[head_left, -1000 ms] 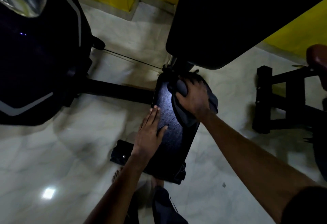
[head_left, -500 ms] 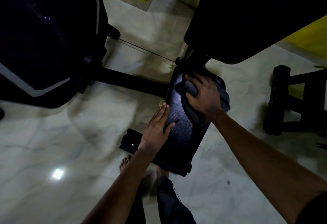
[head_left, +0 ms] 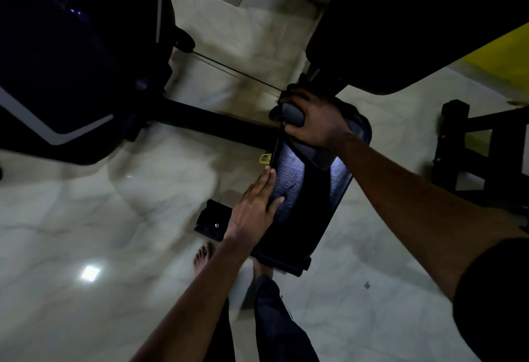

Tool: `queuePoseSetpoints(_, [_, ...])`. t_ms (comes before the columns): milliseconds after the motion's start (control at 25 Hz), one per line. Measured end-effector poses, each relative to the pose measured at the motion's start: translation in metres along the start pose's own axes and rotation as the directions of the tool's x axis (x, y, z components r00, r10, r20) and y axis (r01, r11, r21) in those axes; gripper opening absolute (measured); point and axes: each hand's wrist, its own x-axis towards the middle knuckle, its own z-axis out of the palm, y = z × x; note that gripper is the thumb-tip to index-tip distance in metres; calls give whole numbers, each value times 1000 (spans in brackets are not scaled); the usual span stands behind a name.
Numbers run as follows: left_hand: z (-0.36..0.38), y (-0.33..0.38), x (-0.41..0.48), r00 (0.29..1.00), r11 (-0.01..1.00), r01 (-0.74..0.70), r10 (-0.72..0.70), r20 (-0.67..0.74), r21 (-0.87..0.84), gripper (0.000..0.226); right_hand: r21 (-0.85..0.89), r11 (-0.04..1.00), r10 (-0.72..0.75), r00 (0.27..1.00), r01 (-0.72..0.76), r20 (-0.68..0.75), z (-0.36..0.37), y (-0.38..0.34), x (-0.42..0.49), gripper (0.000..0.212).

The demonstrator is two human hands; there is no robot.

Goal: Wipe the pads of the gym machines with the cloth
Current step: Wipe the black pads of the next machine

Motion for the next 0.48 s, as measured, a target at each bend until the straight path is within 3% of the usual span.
queuePoseSetpoints(80, [-3,3,1,1000,1000,4,-4,1,11,62,2,986,164,982,-165,-90,5,2,-11,54])
queuePoseSetpoints(240, [-5,6,15,1000,1000,11,-11,30,-20,69,-40,835,526,817,-549,-238,17,-12,-46,63])
queuePoseSetpoints(320, [-2,7,31,999,999,-36,36,41,-10,77,-75,859,486,853,-506,-192,16,-14,-44,63])
queuePoseSetpoints(400, [3,4,45,996,997,-78,77,41,11,80,-102,954,272,957,-281,-98,9,-7,-31,62])
queuePoseSetpoints(480, [8,3,48,997,997,-70,69,19,17,80,-31,997,74,997,-74,3,-3,9,-15,59])
